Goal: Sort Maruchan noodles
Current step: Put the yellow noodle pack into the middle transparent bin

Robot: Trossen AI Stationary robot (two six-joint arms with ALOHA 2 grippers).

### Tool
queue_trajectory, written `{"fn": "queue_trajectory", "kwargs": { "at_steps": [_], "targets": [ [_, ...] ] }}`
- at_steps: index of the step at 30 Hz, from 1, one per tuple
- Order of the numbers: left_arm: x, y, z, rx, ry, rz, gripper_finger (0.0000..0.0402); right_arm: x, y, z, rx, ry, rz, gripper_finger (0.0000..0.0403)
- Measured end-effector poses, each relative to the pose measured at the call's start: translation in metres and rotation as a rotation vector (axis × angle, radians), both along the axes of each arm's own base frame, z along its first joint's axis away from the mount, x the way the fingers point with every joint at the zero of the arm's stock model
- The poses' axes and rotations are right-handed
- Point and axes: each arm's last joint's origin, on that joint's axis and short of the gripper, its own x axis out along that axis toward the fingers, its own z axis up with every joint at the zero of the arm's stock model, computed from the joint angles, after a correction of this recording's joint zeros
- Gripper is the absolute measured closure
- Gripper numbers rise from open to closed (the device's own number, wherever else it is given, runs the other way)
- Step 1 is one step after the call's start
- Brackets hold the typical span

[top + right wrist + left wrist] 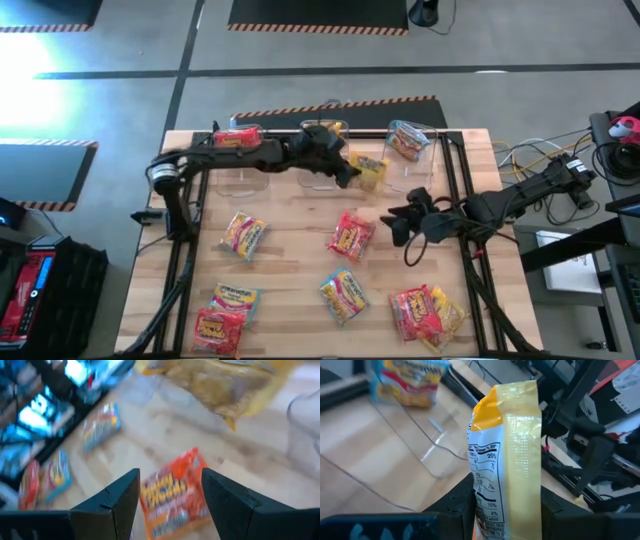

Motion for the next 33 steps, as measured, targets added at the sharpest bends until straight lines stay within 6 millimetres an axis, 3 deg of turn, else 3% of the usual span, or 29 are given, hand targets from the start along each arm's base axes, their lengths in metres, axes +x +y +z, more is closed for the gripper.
{"fn": "queue_trajectory", "kwargs": {
  "at_steps": [9, 17, 24, 33],
  "targets": [
    [-0.033, 0.002, 0.05, 0.187, -0.056, 0.036, 0.03, 0.013, -0.005, 0.011, -0.101, -0.186, -0.158, 0.02],
    [-0.063, 0.006, 0.089, 0.289, -0.153, 0.055, 0.03, 0.049, -0.021, 0.008, -0.155, -0.29, -0.146, 0.02],
    [-0.079, 0.001, 0.111, 0.371, -0.215, 0.035, 0.03, 0.073, -0.049, 0.009, -0.225, -0.384, -0.139, 0.02],
    [-0.107, 0.007, 0.132, 0.447, -0.236, 0.07, 0.03, 0.102, -0.098, -0.002, -0.19, -0.554, 0.059, 0.02]
  ]
}}
